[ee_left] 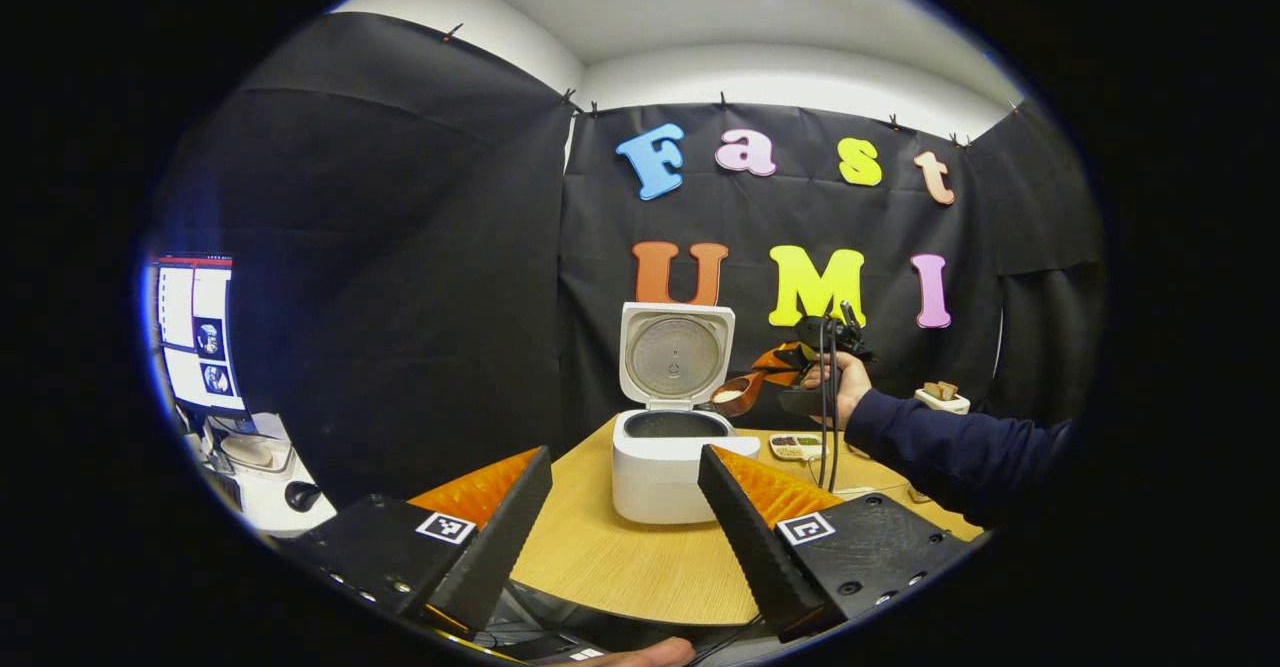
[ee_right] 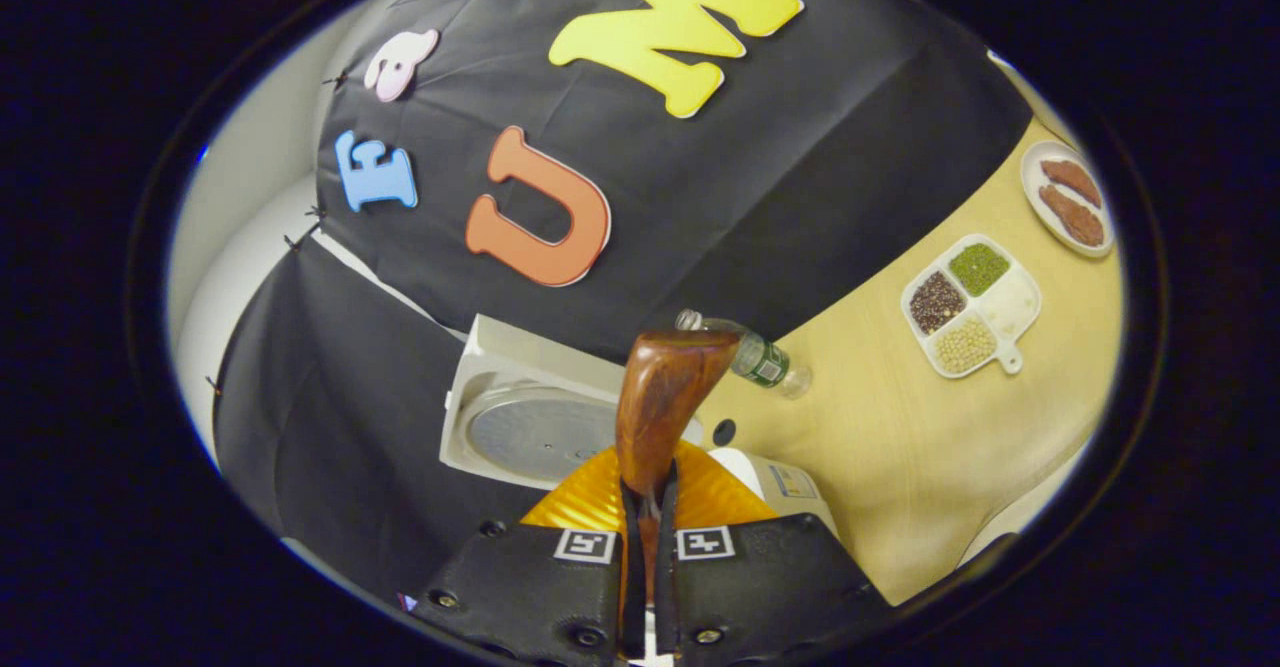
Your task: Close the left gripper, press the button to open the rice cooker; take a wooden spoon from the chopstick holder with the right hand, scoop a spoonful of rice and pour it into the rice cooker, then put the wooden spoon back into the chopstick holder.
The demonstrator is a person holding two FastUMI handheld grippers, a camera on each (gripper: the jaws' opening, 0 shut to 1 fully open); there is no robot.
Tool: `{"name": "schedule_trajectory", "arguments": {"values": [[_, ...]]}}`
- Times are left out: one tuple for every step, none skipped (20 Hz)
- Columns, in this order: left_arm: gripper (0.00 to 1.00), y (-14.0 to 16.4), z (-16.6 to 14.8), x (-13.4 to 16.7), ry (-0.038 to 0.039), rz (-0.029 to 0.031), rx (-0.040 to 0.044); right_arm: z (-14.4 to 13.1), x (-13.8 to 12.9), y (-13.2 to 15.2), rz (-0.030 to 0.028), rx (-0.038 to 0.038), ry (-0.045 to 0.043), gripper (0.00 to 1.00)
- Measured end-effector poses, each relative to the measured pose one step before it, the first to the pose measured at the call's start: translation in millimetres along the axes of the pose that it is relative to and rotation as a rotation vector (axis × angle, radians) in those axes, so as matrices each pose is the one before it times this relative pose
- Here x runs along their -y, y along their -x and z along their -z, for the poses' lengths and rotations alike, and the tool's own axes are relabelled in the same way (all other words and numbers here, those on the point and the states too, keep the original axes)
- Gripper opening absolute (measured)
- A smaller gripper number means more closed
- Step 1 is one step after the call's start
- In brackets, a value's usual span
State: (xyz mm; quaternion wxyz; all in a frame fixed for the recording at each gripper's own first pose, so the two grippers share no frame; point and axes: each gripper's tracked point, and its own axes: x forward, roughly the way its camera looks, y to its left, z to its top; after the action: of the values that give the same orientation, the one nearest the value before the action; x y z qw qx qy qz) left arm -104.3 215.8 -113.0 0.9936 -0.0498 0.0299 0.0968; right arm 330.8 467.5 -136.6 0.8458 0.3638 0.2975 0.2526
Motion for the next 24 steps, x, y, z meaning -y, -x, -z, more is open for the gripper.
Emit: {"name": "schedule_trajectory", "arguments": {"values": [[0.94, 1.2, 1.44, -2.41, -0.0014, -0.00398, -0.00067, 4.67, -2.27, -5.29, 0.01578, -0.00347, 0.02593, 0.09], [0.94, 0.16, -0.32, -1.76, 0.00297, -0.00636, 0.00034, 3.81, -4.37, -4.68, 0.00761, -0.00493, 0.02682, 0.09], [0.94, -0.55, 0.5, 0.21, 0.00192, -0.00357, -0.0012, 3.19, -3.4, -2.19, 0.00602, -0.00742, 0.02717, 0.09], [0.94, 1.03, 2.39, -0.51, 0.00279, -0.00157, -0.00227, 2.78, -4.4, -2.12, 0.0014, -0.00399, 0.03451, 0.09], [0.94, -0.25, 0.68, -0.14, 0.00146, -0.00381, -0.00272, 0.46, -6.71, 0.08, -0.00306, 0.01042, 0.04508, 0.09], [0.94, 0.19, 1.82, -0.22, -0.00209, -0.00518, -0.00125, -1.57, -4.42, 1.09, 0.00118, 0.02226, 0.04282, 0.09], [0.94, -1.45, 0.17, 2.7, -0.00538, -0.0049, -0.00388, 2.22, -4.84, 1.24, 0.00934, 0.01194, 0.05747, 0.09], [0.94, -1.1, 0.39, -0.76, -0.00946, -0.00904, -0.00617, 1.82, -4.64, 0.12, 0.006, 0.00897, 0.0439, 0.09], [0.94, -0.44, 0.94, -0.26, -0.01016, -0.00806, -0.00506, 1.21, -5.9, -0.95, 0.00607, 0.00697, 0.05129, 0.09], [0.94, 1.28, 0.55, -0.78, -0.00887, -0.00336, -0.00171, 0.56, -7.33, -0.24, -0.00055, 0.00756, 0.05405, 0.09], [0.94, 0.83, -0.08, 0.68, -0.00477, 0.00044, 0.00183, 0.81, -7.13, 0.98, -0.00089, 0.01095, 0.0649, 0.09], [0.94, 1.37, -0.3, 0.72, 0.00011, 0.00554, 0.00119, -2.11, -7.9, 0.62, 0.00603, 0.02254, 0.07219, 0.09], [0.94, 1.16, 0.13, 0.96, 0.00337, 0.00602, 0.00115, -1.88, -9.61, 2.08, 0.00821, 0.02721, 0.07998, 0.09], [0.94, 0.77, -0.86, 0.7, 0.00273, 0.00396, 0.00074, -2.0, -6.65, 1.82, 0.0091, 0.02915, 0.07778, 0.09], [0.94, -0.11, -0.52, 0.75, 0.00283, 0.00426, 0.00036, 0.86, -8.96, 1.03, -0.00107, 0.02291, 0.06786, 0.09], [0.94, -1.11, 1.96, 0.25, 0.00603, 0.00274, -0.00561, 0.31, -7.69, 2.54, -0.00352, 0.01781, 0.05652, 0.09], [0.94, -1.09, 2.99, -1.41, 0.00553, -0.00273, -0.00994, -0.46, -6.77, 2.42, 0.0011, 0.01843, 0.04207, 0.09], [0.94, 0.48, 3.1, -3.59, 0.00287, -0.00398, -0.00836, -0.11, -5.62, 0.48, 0.00662, 0.01347, 0.04119, 0.09], [0.94, 0.42, 2.14, -2.67, 0.00061, -0.00489, -0.00724, 2.23, -9.13, -1.28, 0.00026, 0.00858, 0.04875, 0.09], [0.94, -0.81, -0.24, -0.06, 0.00076, -0.00743, -0.00308, 0.91, -7.94, -0.49, 0.0001, 0.01173, 0.05624, 0.09], [0.94, 0.34, 0.3, 0.34, 0.00203, -0.00025, 0.00153, -0.28, -4.95, 0.02, 0.00274, 0.01109, 0.05057, 0.09], [0.94, -0.01, 0.73, 2.19, 0.00397, 0.00447, 0.00261, -0.08, -5.88, 1.32, 0.00312, 0.01669, 0.06065, 0.09], [0.94, -0.09, 0.24, 0.79, 0.00249, 0.00382, -0.00035, 0.29, -5.22, 1.1, 0.00284, 0.01341, 0.05374, 0.09], [0.94, -1.01, 1.04, 0.98, 0.00243, 0.0027, -0.00252, 1.38, -4.91, 0.25, -0.0012, 0.01174, 0.05249, 0.09]]}}
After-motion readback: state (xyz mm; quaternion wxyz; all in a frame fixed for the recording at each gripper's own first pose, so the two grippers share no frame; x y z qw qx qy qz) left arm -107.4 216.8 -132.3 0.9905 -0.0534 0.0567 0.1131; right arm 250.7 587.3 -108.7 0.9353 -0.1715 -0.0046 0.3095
